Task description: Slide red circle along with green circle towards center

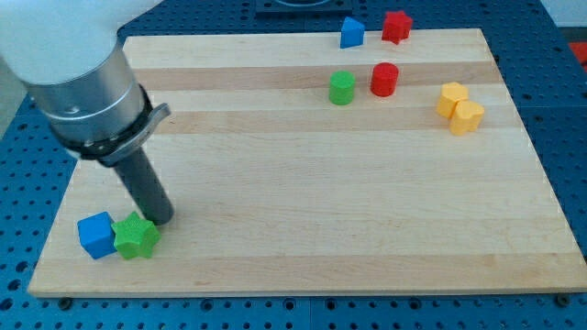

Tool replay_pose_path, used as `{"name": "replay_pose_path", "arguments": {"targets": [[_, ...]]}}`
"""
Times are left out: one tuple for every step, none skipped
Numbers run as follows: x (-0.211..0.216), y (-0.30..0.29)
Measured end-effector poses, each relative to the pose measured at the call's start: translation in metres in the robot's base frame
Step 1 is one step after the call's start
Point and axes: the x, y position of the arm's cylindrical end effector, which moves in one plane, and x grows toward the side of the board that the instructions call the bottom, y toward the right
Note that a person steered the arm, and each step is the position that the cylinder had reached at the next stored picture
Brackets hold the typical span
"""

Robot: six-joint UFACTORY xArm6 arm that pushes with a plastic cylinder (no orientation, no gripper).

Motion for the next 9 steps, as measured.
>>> {"name": "replay_pose_path", "arguments": {"targets": [[-0.054,0.036],[-0.118,0.075],[-0.186,0.109],[-0.235,0.161],[-0.272,0.235],[-0.298,0.324],[-0.301,0.414],[-0.297,0.451],[-0.288,0.449]]}}
